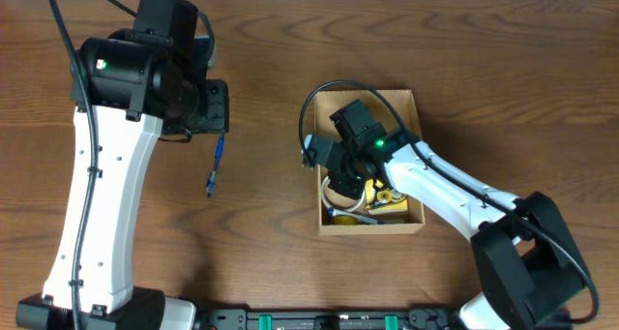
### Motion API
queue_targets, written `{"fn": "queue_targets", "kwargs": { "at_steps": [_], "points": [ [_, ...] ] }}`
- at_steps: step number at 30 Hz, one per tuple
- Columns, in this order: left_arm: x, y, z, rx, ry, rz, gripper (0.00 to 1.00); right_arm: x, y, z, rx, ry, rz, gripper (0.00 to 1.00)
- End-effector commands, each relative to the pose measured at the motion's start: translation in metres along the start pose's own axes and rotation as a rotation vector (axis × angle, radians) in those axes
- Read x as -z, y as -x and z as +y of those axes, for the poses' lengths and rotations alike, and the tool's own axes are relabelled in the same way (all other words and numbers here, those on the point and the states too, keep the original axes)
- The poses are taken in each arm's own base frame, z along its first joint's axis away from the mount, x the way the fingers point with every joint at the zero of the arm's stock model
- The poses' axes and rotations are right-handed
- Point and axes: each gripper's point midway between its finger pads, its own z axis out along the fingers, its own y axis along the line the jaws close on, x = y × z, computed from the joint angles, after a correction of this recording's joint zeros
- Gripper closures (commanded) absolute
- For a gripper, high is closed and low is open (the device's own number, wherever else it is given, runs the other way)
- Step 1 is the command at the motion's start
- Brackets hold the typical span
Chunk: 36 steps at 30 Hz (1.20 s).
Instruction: Pack container
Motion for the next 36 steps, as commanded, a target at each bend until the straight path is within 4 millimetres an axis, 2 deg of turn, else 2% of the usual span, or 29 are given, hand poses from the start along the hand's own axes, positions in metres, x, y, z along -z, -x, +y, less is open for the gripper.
{"fn": "queue_targets", "kwargs": {
  "at_steps": [1, 4, 6, 7, 8, 9, 11, 13, 15, 16, 17, 23, 29, 32, 36],
  "points": [
    [0.004, 0.000, 0.002, -0.002, 0.008, -0.016, 0.50, 0.008, 0.012, -0.007, -0.045, -0.025, -0.047, 0.93],
    [0.004, 0.000, 0.002, -0.003, 0.009, -0.015, 0.50, 0.029, 0.032, -0.017, -0.032, -0.070, -0.111, 0.87],
    [0.004, -0.001, 0.003, -0.010, 0.009, -0.012, 0.50, 0.051, 0.045, -0.031, -0.023, -0.153, -0.144, 0.80],
    [0.004, -0.002, 0.003, -0.010, 0.010, -0.009, 0.50, 0.065, 0.049, -0.040, -0.021, -0.213, -0.153, 0.64],
    [0.004, -0.002, 0.003, -0.012, 0.011, -0.007, 0.50, 0.078, 0.053, -0.047, -0.020, -0.265, -0.161, 0.54],
    [0.004, -0.003, 0.003, -0.017, 0.012, -0.004, 0.50, 0.094, 0.058, -0.054, -0.020, -0.324, -0.174, 0.51],
    [0.004, -0.003, 0.004, -0.016, 0.017, -0.002, 0.50, 0.121, 0.063, -0.062, -0.022, -0.401, -0.197, 0.51],
    [0.004, -0.003, 0.004, -0.016, 0.019, -0.003, 0.50, 0.140, 0.066, -0.061, -0.020, -0.427, -0.221, 0.51],
    [0.004, -0.003, 0.004, -0.016, 0.018, -0.005, 0.50, 0.155, 0.063, -0.054, -0.019, -0.430, -0.228, 0.60],
    [0.004, -0.002, 0.004, -0.016, 0.018, -0.008, 0.49, 0.158, 0.055, -0.053, -0.026, -0.436, -0.202, 0.71],
    [0.004, -0.002, 0.004, -0.016, 0.017, -0.009, 0.49, 0.158, 0.046, -0.051, -0.036, -0.429, -0.170, 0.81],
    [0.004, -0.001, 0.004, -0.016, 0.017, -0.010, 0.49, 0.149, -0.004, -0.035, -0.232, -0.344, -0.005, 0.96],
    [0.004, -0.001, 0.002, -0.016, 0.005, -0.010, 0.48, 0.149, -0.017, -0.042, -0.320, -0.347, 0.012, 0.96],
    [0.004, -0.003, 0.002, -0.016, 0.007, -0.004, 0.49, 0.137, -0.031, -0.045, -0.353, -0.327, 0.047, 0.99],
    [0.004, -0.003, 0.002, -0.016, 0.007, -0.004, 0.49, 0.111, -0.054, -0.044, -0.425, -0.290, 0.117, 0.99]
  ]
}}
